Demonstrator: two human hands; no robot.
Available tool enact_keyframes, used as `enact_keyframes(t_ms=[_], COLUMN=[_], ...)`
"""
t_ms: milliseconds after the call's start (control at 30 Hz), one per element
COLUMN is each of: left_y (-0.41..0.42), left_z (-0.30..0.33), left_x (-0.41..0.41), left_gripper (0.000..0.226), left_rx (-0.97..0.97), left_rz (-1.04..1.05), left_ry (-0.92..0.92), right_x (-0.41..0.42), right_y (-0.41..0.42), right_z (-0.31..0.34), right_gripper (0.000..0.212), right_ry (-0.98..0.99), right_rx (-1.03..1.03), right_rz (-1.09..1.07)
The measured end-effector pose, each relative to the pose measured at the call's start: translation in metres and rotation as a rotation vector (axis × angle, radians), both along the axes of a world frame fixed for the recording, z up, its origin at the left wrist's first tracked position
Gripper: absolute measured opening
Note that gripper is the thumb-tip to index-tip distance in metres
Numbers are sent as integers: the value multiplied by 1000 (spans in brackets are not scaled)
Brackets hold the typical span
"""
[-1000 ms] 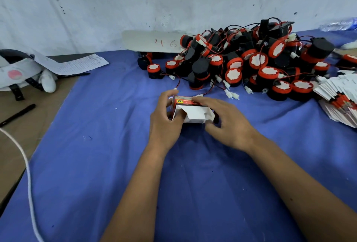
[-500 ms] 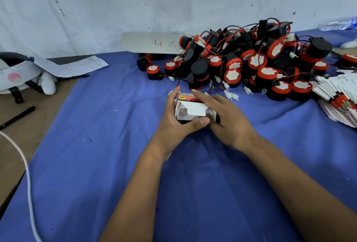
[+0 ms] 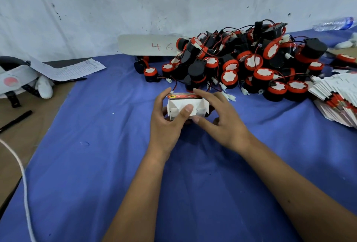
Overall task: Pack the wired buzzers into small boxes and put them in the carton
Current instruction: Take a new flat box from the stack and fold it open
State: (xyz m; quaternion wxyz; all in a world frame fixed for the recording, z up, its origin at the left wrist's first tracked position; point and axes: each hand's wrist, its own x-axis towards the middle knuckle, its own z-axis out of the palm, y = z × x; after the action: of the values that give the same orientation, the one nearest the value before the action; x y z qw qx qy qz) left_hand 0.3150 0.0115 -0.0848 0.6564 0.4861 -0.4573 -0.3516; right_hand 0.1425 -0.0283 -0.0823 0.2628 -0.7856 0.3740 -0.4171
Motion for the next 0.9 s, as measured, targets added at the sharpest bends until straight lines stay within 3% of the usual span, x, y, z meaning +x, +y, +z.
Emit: enact_keyframes(t_ms=[400, 533, 767, 900], left_y=[-1, -2, 1, 2], left_z=[0, -1, 0, 0], left_x=[1, 1, -7, -6], left_gripper=[53, 55, 62, 64], left_rx=[94, 106, 32, -22], left_rz=[-78, -108, -131, -80], left_ry=[42, 61, -62, -71], right_x=[-2, -1, 4, 2], right_y=[3, 4, 2, 4], right_z=[6, 8, 3, 8], right_gripper=[61, 55, 49, 53], right_ry=[-115, -104, -106, -121], right_rx=[165, 106, 11, 60], right_rz=[266, 230, 6, 70])
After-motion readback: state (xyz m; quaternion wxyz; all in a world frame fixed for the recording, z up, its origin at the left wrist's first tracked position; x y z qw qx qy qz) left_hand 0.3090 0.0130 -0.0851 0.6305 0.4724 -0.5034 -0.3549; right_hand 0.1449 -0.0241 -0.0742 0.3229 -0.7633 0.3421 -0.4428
